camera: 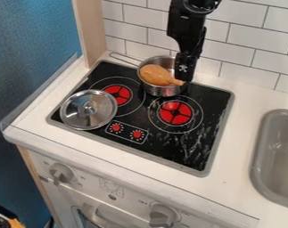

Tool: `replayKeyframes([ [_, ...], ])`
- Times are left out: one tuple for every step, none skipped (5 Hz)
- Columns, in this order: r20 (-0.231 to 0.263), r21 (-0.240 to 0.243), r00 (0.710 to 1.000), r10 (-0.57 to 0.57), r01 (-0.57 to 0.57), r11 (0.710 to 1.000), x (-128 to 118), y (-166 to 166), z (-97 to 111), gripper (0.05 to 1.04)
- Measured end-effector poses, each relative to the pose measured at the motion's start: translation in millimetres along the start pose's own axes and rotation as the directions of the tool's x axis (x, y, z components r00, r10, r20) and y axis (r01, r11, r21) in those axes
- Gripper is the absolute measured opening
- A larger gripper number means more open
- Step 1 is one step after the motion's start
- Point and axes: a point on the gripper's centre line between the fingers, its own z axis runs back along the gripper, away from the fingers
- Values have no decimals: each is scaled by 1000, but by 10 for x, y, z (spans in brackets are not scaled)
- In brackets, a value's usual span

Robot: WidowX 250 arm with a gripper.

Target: Move the yellow thing out of the silver pot to the right burner

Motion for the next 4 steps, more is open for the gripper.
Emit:
replayKeyframes([
  [8, 41, 1000, -13, 13, 999, -13, 56, -150, 999],
  [-33, 50, 997, -77, 78, 996, 96, 44, -206, 999],
  [-12, 57, 996, -85, 85, 995, 325, 7, -234, 999],
  [-2, 47, 993, -119, 119, 992, 425, -83, -180, 999],
])
